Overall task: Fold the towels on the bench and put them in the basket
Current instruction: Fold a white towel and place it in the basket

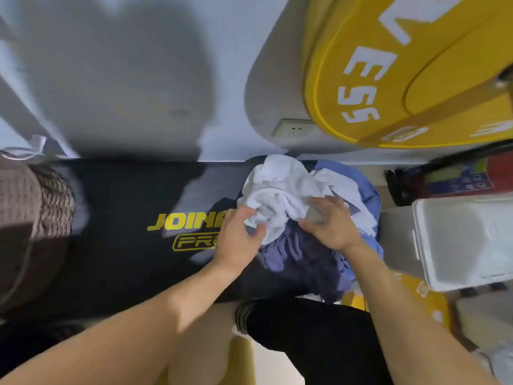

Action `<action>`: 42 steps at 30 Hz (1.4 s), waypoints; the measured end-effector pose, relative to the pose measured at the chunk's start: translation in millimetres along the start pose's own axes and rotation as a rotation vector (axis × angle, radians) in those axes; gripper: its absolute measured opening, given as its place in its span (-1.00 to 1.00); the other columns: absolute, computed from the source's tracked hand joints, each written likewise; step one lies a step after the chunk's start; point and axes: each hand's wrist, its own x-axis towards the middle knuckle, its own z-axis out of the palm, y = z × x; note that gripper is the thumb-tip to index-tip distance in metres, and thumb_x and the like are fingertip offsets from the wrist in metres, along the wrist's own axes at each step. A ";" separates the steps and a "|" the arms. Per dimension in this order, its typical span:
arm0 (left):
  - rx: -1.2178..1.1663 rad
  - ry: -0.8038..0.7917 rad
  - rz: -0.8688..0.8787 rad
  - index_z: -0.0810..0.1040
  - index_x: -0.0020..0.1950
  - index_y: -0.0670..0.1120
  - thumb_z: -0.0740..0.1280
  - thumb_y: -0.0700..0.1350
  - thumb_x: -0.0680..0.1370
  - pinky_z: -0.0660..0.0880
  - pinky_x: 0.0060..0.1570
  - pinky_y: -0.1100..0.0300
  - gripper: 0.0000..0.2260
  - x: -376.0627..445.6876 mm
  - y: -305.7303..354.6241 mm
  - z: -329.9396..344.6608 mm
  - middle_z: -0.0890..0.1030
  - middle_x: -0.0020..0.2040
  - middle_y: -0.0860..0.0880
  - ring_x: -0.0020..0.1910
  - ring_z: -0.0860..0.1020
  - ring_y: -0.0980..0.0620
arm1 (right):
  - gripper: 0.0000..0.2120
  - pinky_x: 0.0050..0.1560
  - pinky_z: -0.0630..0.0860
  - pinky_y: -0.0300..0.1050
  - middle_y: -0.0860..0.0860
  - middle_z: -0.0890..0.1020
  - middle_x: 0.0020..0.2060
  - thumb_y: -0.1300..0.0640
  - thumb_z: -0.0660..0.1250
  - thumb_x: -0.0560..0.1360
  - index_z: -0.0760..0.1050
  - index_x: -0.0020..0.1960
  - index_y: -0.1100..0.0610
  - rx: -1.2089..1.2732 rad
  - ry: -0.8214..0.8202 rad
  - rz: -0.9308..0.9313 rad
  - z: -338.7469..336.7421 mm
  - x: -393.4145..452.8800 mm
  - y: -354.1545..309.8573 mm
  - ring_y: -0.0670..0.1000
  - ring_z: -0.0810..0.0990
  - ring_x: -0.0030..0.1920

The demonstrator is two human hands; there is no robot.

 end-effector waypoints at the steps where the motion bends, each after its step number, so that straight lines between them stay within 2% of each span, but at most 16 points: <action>1: -0.045 0.046 0.093 0.55 0.20 -0.09 0.45 -0.10 0.49 0.49 0.17 0.05 -0.69 12.4 -11.2 8.5 0.50 0.13 -0.04 0.14 0.53 -0.06 | -0.51 0.47 0.19 -0.03 0.15 0.34 0.38 -0.04 0.48 0.46 0.51 0.35 0.01 -0.060 0.067 -0.039 10.1 6.2 6.4 0.16 0.28 0.43; 4: -0.012 0.042 0.348 0.51 0.32 -0.04 0.47 -0.04 0.45 0.39 0.28 0.11 -0.54 44.9 -30.7 30.1 0.46 0.28 -0.01 0.30 0.45 -0.02 | -0.76 0.26 0.37 -0.03 0.14 0.53 0.18 0.01 0.46 0.48 0.64 0.10 0.09 -0.120 0.209 -0.130 23.6 15.7 7.9 0.19 0.46 0.21; 6: -0.029 -0.028 0.363 0.53 0.29 0.00 0.47 -0.02 0.46 0.40 0.23 0.12 -0.59 59.4 -32.2 40.1 0.53 0.23 0.04 0.26 0.48 0.00 | -0.85 -0.12 0.37 -0.07 0.10 0.61 -0.14 0.04 0.42 0.50 0.61 -0.18 0.09 -0.154 0.228 -0.163 19.7 18.9 2.6 0.18 0.55 -0.01; 9: -0.132 -0.054 0.330 0.62 0.01 -0.01 0.47 -0.03 0.49 0.49 -0.04 0.18 -0.85 57.6 -30.5 42.0 0.59 -0.18 0.15 -0.10 0.60 0.05 | -0.73 -0.33 0.18 -0.02 0.04 0.50 -0.39 0.03 0.36 0.55 0.58 -0.14 0.24 -0.232 0.286 -0.168 11.7 8.7 -5.0 0.13 0.46 -0.27; 11: -0.182 -0.041 0.311 0.61 -0.06 -0.06 0.48 -0.04 0.48 0.51 -0.16 0.19 -0.87 49.4 -32.8 30.4 0.56 -0.29 0.11 -0.28 0.55 0.09 | -0.78 -0.39 0.17 -0.09 0.01 0.48 -0.37 0.02 0.34 0.56 0.58 -0.07 0.18 -0.237 0.270 -0.181 8.9 -2.6 -15.7 0.07 0.42 -0.27; 14: -0.185 0.014 0.336 0.59 -0.08 -0.11 0.49 -0.06 0.49 0.46 -0.22 0.30 -0.84 22.6 -38.0 -5.1 0.53 -0.31 0.08 -0.39 0.44 0.23 | -0.88 -0.36 0.27 -0.18 0.02 0.57 -0.27 0.03 0.37 0.54 0.56 -0.04 0.08 -0.140 0.214 -0.288 7.7 -25.8 -41.3 0.04 0.47 -0.23; 17: -0.137 0.030 0.379 0.58 -0.07 -0.17 0.49 -0.11 0.49 0.45 -0.23 0.18 -0.84 -4.7 -37.4 -53.0 0.52 -0.31 -0.02 -0.37 0.42 0.13 | -0.88 -0.29 0.42 -0.11 0.04 0.63 -0.24 0.03 0.42 0.51 0.57 -0.08 0.07 -0.084 0.124 -0.440 7.7 -49.8 -69.5 0.05 0.53 -0.26; 19: -0.072 0.022 0.375 0.59 -0.10 -0.11 0.49 -0.10 0.48 0.41 -0.30 0.21 -0.87 -21.1 -40.3 -88.4 0.51 -0.36 0.06 -0.40 0.41 0.12 | -0.92 -0.28 0.53 -0.04 0.05 0.65 -0.23 0.05 0.42 0.51 0.58 -0.07 0.05 -0.032 0.095 -0.519 9.1 -63.7 -87.6 0.12 0.60 -0.28; 22: 0.101 0.001 0.392 0.59 -0.14 -0.01 0.50 -0.03 0.46 0.40 -0.36 0.32 -0.88 -40.4 -51.2 -142.0 0.48 -0.43 0.16 -0.44 0.40 0.20 | -0.96 -0.39 0.49 -0.21 -0.08 0.61 -0.28 0.10 0.40 0.53 0.59 -0.04 0.05 -0.014 0.081 -0.620 18.3 -76.1 -109.7 -0.12 0.59 -0.42; 25: 0.268 -0.079 0.374 0.61 -0.13 0.03 0.51 0.12 0.41 0.45 -0.30 0.29 -0.79 -51.7 -71.0 -183.3 0.58 -0.35 0.09 -0.36 0.50 0.21 | -0.85 -0.47 0.35 -0.45 -0.16 0.57 -0.27 0.23 0.36 0.50 0.61 0.04 0.08 -0.080 0.046 -0.697 34.7 -80.2 -132.4 -0.22 0.54 -0.39; 28: 0.452 -0.203 0.199 0.61 -0.06 0.03 0.49 0.11 0.43 0.50 -0.16 0.23 -0.79 -48.0 -100.5 -195.8 0.62 -0.19 0.08 -0.20 0.57 0.14 | -0.75 -0.36 0.34 -0.46 -0.21 0.58 -0.29 0.28 0.31 0.43 0.63 0.03 0.05 -0.149 -0.008 -0.704 60.3 -73.3 -147.6 -0.20 0.50 -0.31; 31: 0.868 -0.182 0.235 0.50 0.18 0.04 0.45 0.18 0.40 0.48 0.11 0.08 -0.58 -36.2 -115.2 -179.8 0.50 0.10 0.02 0.10 0.52 0.00 | -0.77 -0.22 0.42 -0.37 -0.19 0.62 -0.24 0.27 0.31 0.41 0.64 -0.01 0.05 -0.165 -0.069 -0.707 88.1 -60.6 -158.7 -0.16 0.55 -0.22; 34: 0.604 -0.141 0.359 0.38 0.15 0.13 0.45 0.28 0.30 0.50 0.02 0.10 -0.47 -34.3 -99.0 -161.9 0.52 0.08 0.15 0.04 0.52 0.14 | -0.88 -0.16 0.45 -0.25 -0.21 0.62 -0.24 0.16 0.39 0.44 0.63 -0.03 0.03 -0.149 -0.105 -0.751 106.7 -51.7 -170.2 -0.22 0.54 -0.22; 37: 0.405 -0.231 0.340 0.42 0.08 0.18 0.44 0.29 0.31 0.56 -0.10 0.19 -0.56 -31.4 -86.1 -159.0 0.63 -0.05 0.20 -0.09 0.59 0.24 | -0.92 -0.07 0.55 -0.12 -0.12 0.68 -0.15 0.05 0.43 0.46 0.61 -0.07 0.03 -0.052 -0.111 -0.788 117.3 -47.0 -177.8 -0.10 0.61 -0.14; 40: 0.381 -0.216 0.316 0.51 -0.16 0.18 0.41 0.22 0.43 0.45 -0.35 0.33 -0.83 -23.4 -77.1 -167.8 0.61 -0.27 0.21 -0.30 0.56 0.25 | -0.84 -0.17 0.55 -0.15 -0.09 0.68 -0.21 -0.08 0.47 0.45 0.55 -0.13 -0.02 0.183 -0.115 -0.715 120.4 -43.6 -177.8 -0.14 0.60 -0.23; 42: 0.338 -0.202 0.316 0.52 -0.28 0.08 0.38 0.18 0.50 0.36 -0.41 0.33 -0.75 -18.3 -72.8 -176.0 0.56 -0.38 0.14 -0.41 0.48 0.23 | -0.72 -0.23 0.50 -0.23 -0.08 0.68 -0.21 -0.20 0.49 0.39 0.55 -0.11 -0.03 0.213 -0.146 -0.652 116.1 -39.7 -174.9 -0.18 0.58 -0.28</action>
